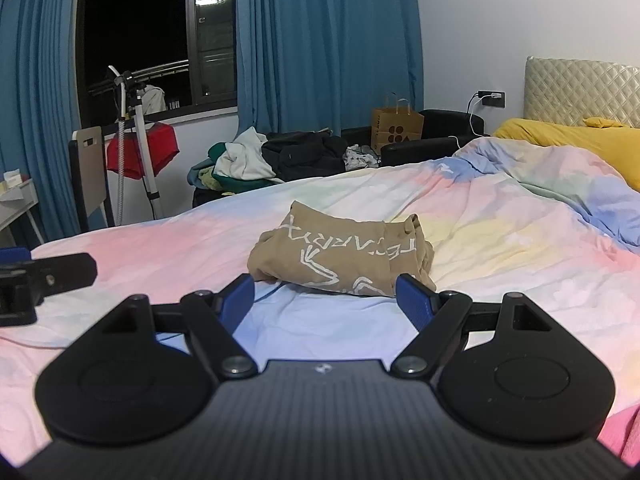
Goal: Fold clothes
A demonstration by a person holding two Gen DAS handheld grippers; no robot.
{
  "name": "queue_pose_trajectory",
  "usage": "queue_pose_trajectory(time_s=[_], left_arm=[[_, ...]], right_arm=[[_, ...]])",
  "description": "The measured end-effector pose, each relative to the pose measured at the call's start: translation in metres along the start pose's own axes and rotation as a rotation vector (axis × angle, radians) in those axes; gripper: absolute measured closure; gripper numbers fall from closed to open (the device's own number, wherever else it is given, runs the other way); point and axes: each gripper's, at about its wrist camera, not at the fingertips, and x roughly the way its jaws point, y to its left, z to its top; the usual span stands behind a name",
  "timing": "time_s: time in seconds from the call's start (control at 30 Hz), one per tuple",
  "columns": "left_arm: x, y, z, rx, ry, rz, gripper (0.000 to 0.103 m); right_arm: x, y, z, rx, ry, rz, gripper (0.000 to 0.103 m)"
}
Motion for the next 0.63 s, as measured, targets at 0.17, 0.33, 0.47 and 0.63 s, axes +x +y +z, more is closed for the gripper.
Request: queue_pose_trajectory(time_s=[0.17,0.33,0.47,0.63], left_arm=[[0.0007,0.0004,-0.0009,-0.002,0.005,0.004,0.000],[0.0005,-0.0009,-0.0011,0.000,0.010,0.002,0.000],[-0.0003,-0.0017,-0.0009,0.002,0.009,0.000,0.000],[-0.0023,-0.0004,-0.0015,-0.004,0.004,0.000,0.000]], right_arm=[[-0.0015,0.0006,-0.0006,0.003,-0.003,0.000,0.023],[-0.0006,0.0008,-0.0008,0.003,-0.003,-0.002,0.023],[0.0003,0.0006,-0.0001,0.004,0.000,-0.002,0.023],[0.0002,0.0004,0.0000,0.005,0.000,-0.001,0.023]])
